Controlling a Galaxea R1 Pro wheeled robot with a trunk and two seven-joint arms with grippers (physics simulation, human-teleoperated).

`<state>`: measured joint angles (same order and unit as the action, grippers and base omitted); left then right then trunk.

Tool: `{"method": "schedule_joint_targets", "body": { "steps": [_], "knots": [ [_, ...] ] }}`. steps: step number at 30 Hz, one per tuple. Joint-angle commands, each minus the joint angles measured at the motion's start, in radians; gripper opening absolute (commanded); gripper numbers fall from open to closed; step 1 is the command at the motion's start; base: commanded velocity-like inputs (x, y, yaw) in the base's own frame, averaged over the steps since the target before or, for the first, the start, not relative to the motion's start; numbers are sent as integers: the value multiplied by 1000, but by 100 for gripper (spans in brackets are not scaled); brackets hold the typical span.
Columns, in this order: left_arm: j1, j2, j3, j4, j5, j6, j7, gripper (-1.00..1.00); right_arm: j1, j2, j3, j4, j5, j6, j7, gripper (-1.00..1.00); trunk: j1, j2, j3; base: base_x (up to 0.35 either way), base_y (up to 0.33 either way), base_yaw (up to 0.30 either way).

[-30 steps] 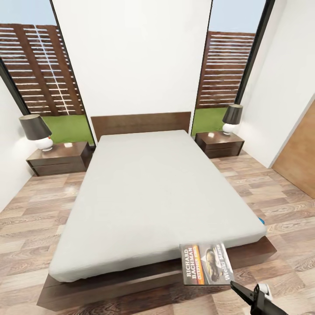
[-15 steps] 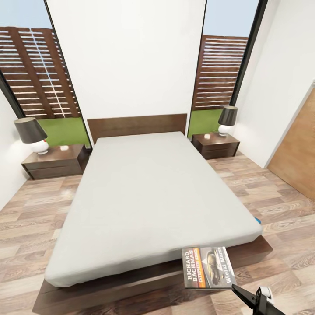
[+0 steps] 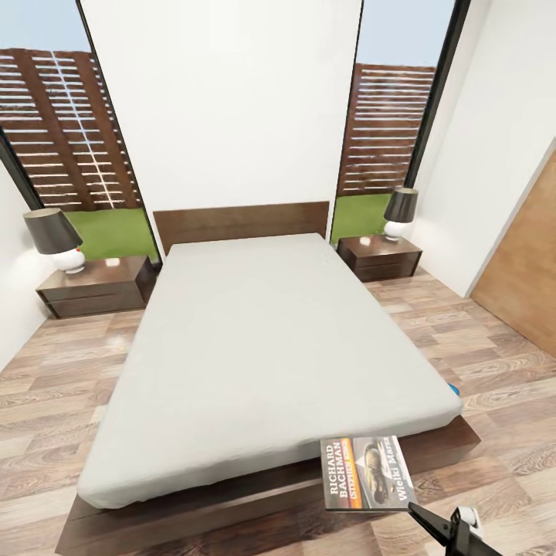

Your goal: In the bedroom, move the book from the bed onto either nightstand, and place the two sandals side by side next to the bed.

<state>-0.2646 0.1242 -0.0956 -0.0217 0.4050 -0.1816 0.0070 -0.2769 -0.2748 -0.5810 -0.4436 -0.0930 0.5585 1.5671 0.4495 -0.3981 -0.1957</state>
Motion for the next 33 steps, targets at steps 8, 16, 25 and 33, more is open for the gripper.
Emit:
{"method": "schedule_joint_targets", "body": {
  "steps": [8, 16, 25, 33],
  "knots": [
    [-1, -6, -5, 3, 9, 2, -1, 100, -1, 5, -2, 1, 2, -35, 4, -100, 1, -2, -2, 0, 0, 0],
    [-1, -16, -4, 4, 11, 3, -2, 100, -1, 10, 1, 12, 4, -52, 4, -100, 1, -2, -1, 0, 0, 0],
    [-1, -30, -4, 4, 9, 3, -4, 100, -1, 13, 6, 51, 4, -64, -1, -100, 1, -2, 9, 0, 0, 0],
    [-1, -35, -4, 4, 8, 1, -4, 100, -1, 25, 13, 59, 8, -84, -48, -100, 1, -2, 22, 0, 0, 14]
  ]
}}
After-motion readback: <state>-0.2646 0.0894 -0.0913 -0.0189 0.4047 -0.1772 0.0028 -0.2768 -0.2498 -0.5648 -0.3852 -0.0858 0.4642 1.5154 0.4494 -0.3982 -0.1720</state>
